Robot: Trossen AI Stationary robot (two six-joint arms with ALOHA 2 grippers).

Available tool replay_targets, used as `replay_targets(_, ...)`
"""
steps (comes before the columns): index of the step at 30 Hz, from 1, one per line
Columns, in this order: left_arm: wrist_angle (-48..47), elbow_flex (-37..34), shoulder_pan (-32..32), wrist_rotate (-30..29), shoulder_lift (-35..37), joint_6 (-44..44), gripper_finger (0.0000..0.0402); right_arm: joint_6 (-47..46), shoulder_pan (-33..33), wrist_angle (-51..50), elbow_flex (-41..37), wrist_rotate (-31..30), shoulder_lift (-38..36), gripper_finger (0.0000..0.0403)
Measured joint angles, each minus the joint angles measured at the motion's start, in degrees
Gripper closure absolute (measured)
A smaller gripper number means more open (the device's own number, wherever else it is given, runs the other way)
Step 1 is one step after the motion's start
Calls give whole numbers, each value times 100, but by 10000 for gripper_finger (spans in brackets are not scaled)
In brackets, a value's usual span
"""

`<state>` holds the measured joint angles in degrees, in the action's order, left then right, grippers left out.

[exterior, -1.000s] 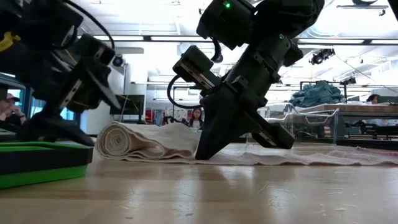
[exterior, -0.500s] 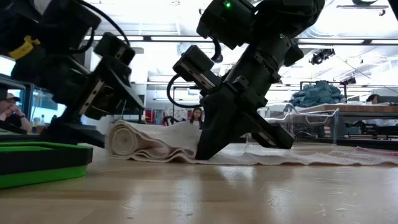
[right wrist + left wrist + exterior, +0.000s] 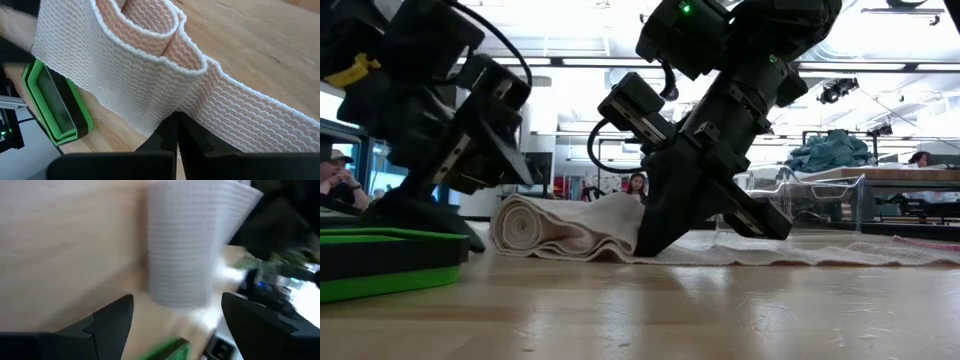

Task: Roll bandage
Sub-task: Roll the white bandage

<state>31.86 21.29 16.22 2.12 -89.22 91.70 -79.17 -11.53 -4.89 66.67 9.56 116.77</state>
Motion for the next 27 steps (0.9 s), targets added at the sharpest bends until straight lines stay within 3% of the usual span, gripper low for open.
replay_targets(10,-73,5,-492,-461,16,-44,106,39,-4,9,0,5,0,403)
replay_targets(21,-407,427,-233,-312,-308,-115,108,78,2,7,0,1,-2,403)
replay_targets(27,-450,443,-281,-305,-366,-94,159,108,2,7,0,49,-2,403)
